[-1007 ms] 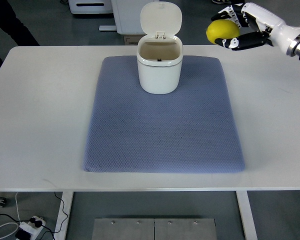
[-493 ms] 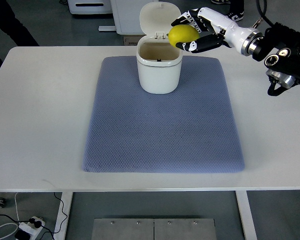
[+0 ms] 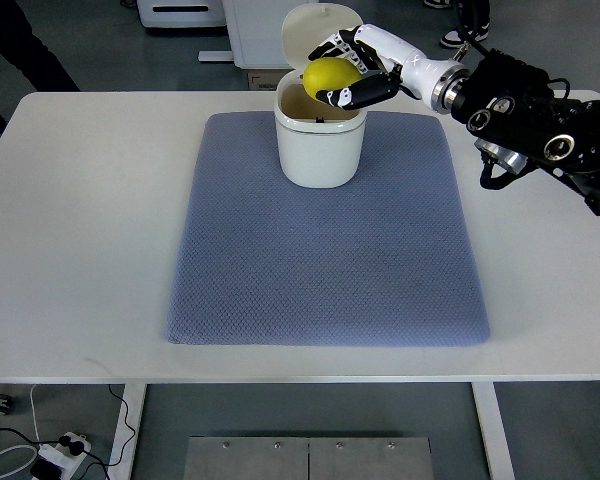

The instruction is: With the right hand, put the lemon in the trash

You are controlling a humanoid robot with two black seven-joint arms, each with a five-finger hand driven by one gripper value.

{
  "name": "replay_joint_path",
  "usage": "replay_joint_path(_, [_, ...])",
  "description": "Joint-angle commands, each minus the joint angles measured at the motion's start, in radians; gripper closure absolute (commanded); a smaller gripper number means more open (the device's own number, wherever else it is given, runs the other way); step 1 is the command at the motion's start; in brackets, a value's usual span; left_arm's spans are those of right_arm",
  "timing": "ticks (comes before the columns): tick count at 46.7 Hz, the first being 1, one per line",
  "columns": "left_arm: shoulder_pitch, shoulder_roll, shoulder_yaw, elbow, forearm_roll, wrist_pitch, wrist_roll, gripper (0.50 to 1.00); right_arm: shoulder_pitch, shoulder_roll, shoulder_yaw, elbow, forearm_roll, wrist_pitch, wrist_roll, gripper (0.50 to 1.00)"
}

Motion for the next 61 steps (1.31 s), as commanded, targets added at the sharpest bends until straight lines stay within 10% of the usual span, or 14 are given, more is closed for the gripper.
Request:
replay_joint_path(1, [0.001, 0.0, 0.0, 0.0, 0.0, 0.0, 0.0, 0.5, 0.004, 0.016, -0.006, -0.015, 0.013, 0.0, -0.008, 0.936])
replay_joint_path(19, [0.001, 0.0, 0.0, 0.0, 0.0, 0.0, 0.0, 0.5, 0.004, 0.076, -0.021, -0.093, 0.032, 0.006, -0.064, 0.885])
replay_joint_path(37, [0.001, 0.0, 0.0, 0.0, 0.0, 0.0, 0.0, 0.5, 0.006, 0.078, -0.021, -0.093, 0.044, 0.005, -0.071, 0.526])
replay_joint_path(61, [0.001, 0.0, 0.0, 0.0, 0.0, 0.0, 0.0, 0.5, 0.011, 0.027, -0.083, -0.046, 0.042, 0.001, -0.064, 0.507])
